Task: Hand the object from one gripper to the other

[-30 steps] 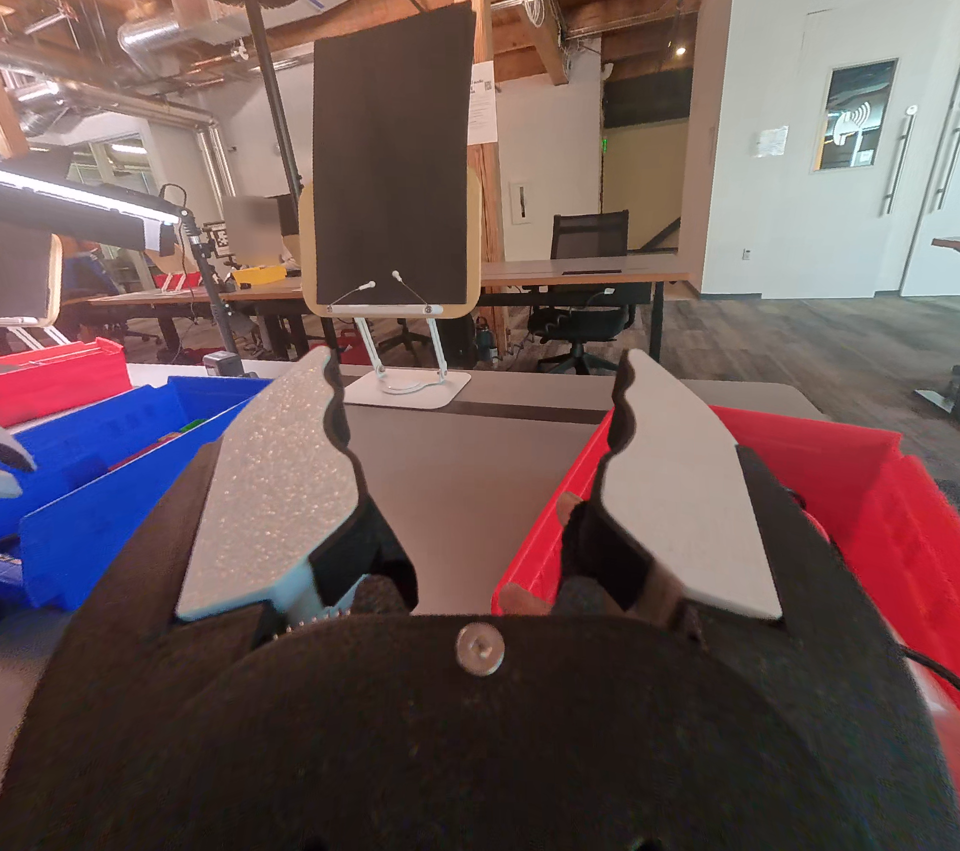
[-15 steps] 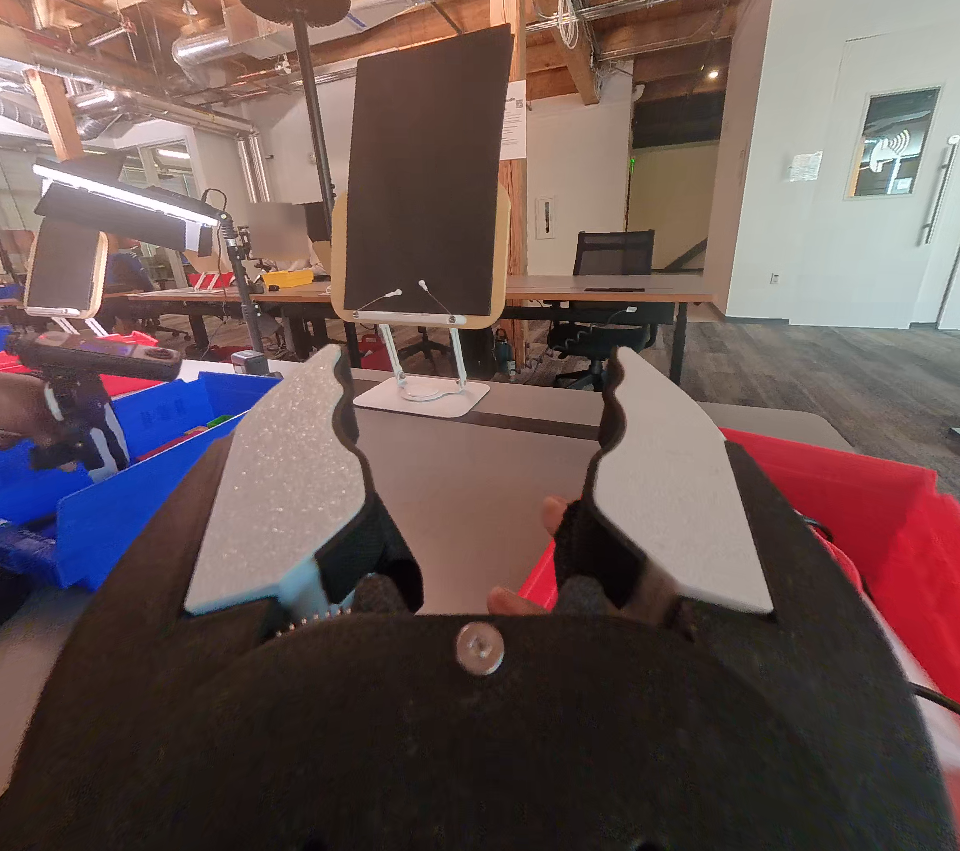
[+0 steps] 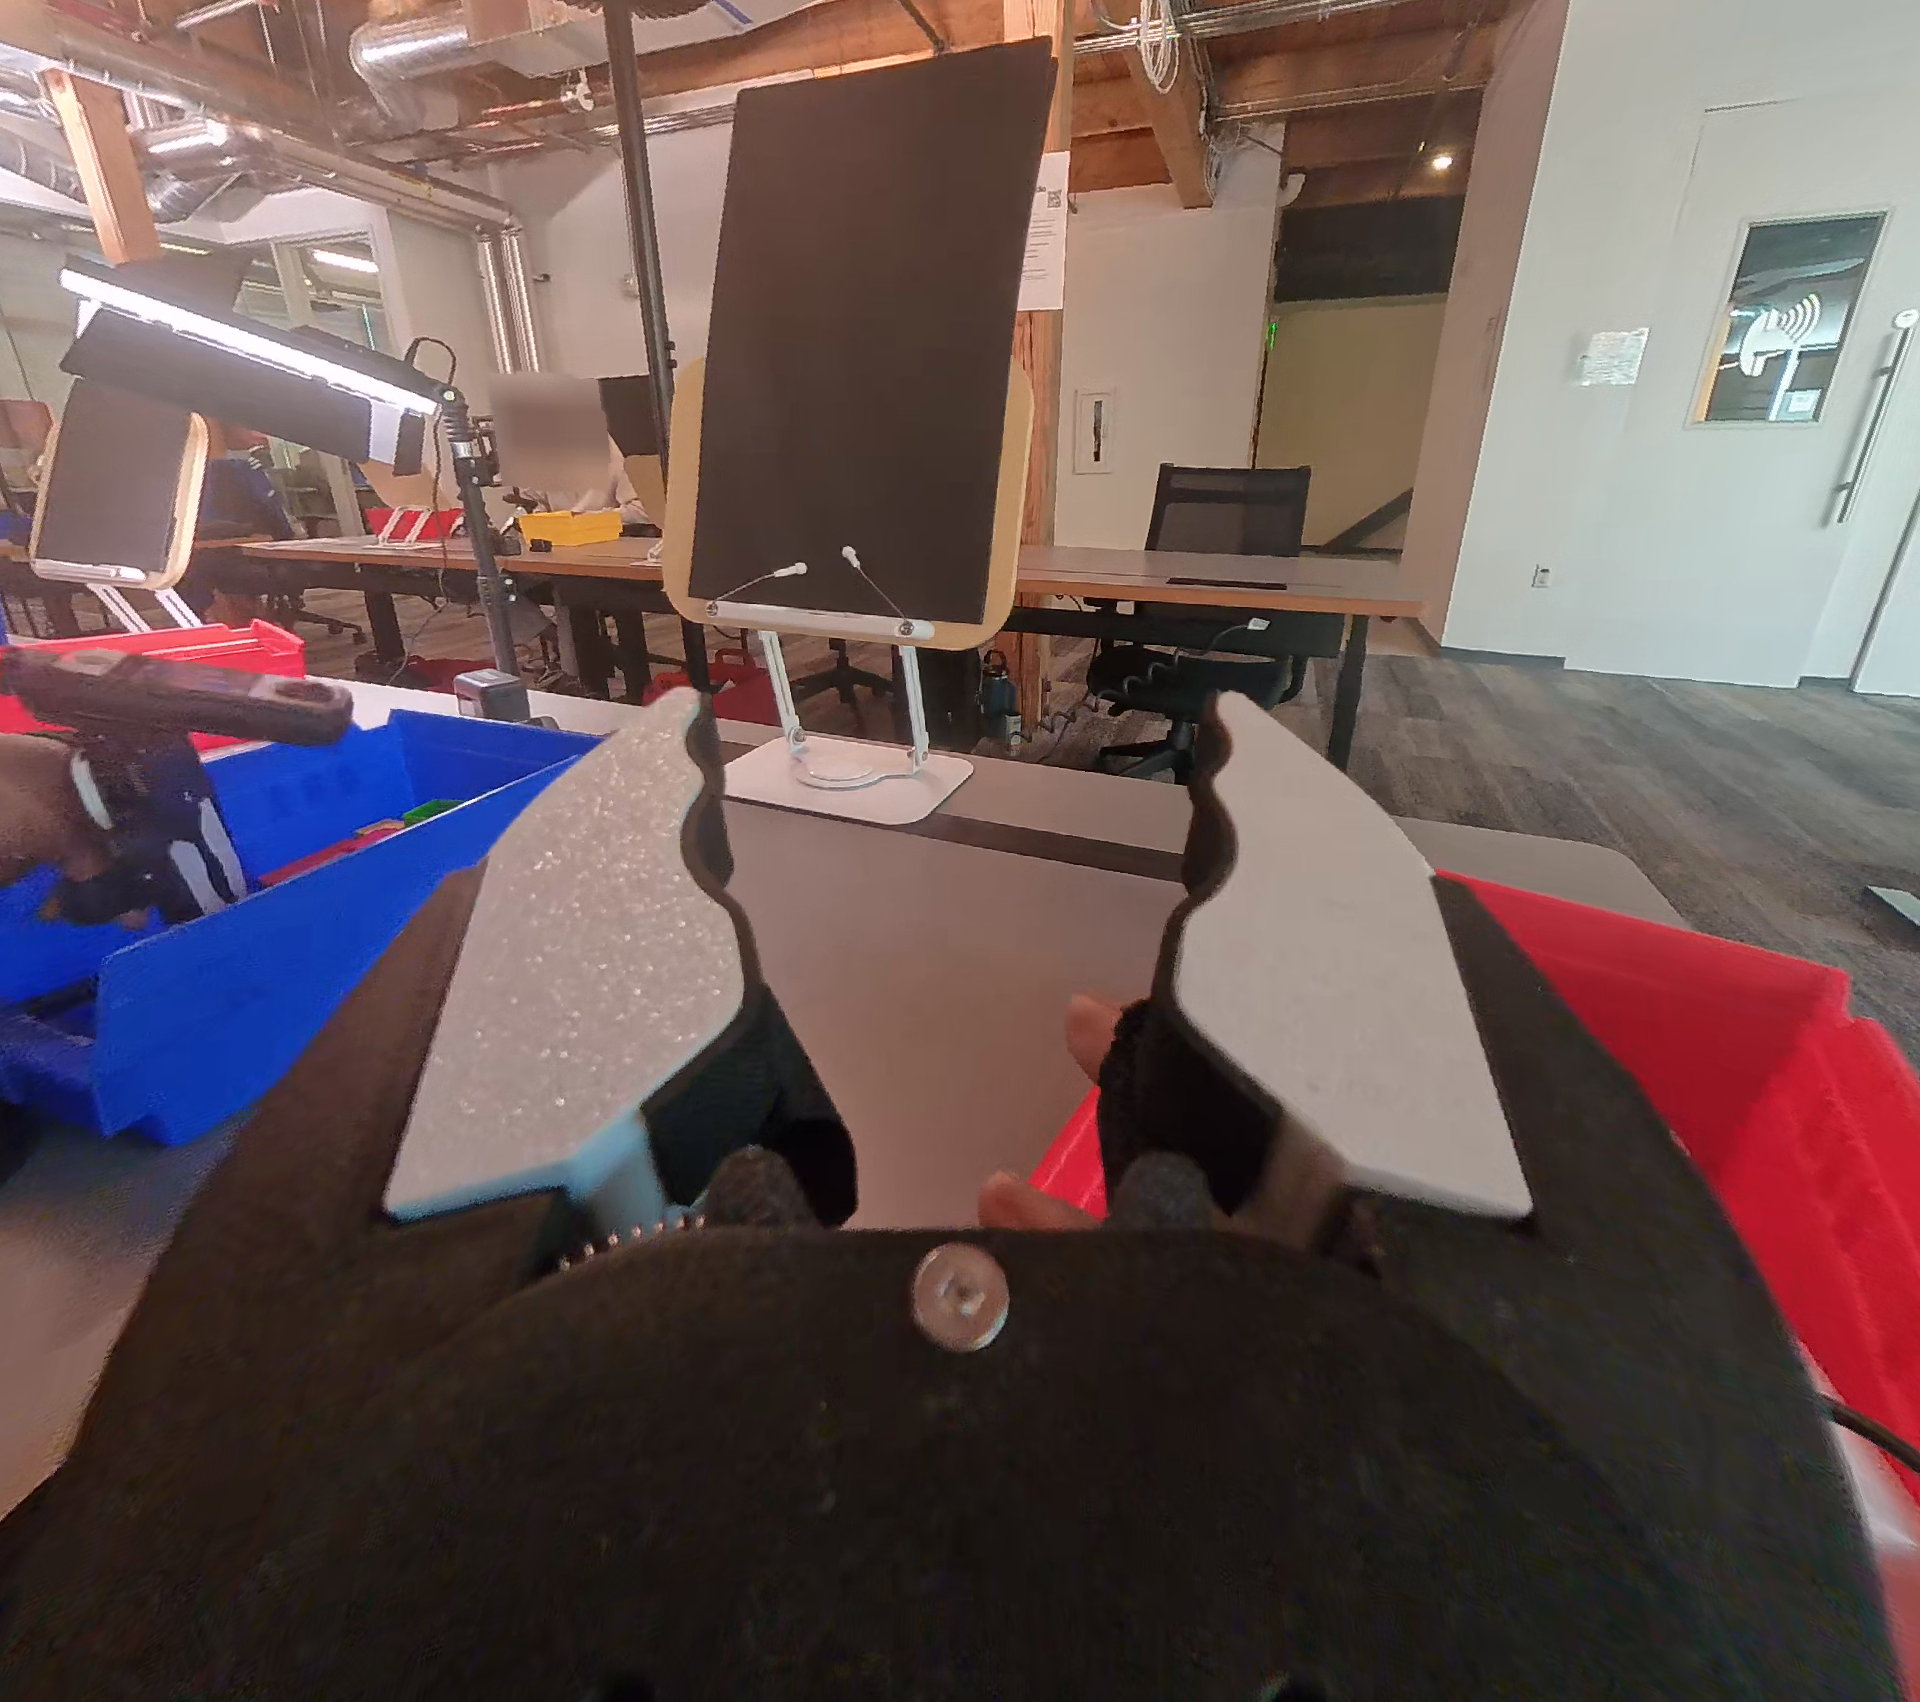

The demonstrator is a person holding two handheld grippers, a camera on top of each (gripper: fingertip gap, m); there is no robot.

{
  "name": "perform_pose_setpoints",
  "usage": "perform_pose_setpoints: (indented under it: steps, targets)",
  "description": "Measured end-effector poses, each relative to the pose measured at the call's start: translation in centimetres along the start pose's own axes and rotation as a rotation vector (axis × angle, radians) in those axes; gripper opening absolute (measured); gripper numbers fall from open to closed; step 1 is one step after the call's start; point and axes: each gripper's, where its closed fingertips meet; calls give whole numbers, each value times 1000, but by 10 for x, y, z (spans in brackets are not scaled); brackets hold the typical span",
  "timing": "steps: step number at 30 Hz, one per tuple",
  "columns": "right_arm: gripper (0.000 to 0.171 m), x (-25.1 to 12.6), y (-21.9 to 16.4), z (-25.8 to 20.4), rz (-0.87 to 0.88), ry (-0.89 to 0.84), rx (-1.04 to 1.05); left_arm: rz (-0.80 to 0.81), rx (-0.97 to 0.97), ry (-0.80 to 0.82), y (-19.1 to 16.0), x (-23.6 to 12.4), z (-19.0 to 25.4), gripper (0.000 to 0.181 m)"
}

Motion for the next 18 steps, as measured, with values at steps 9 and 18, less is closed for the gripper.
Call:
perform_pose_setpoints:
  steps: [9,18]
  targets:
    - [64,-2,12,-50,56,202,-34,847,70,172,26,-126,47,10]
    - [16,-21,45,-158,203,567,29,1550,300,867,-13,-271,146,10]
Point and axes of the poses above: each gripper's, where its closed fingertips meet, x out along the fingers, y out of its top, z = x × y across the jaws, and after that the axes turned 9 degrees about -z, right-handed
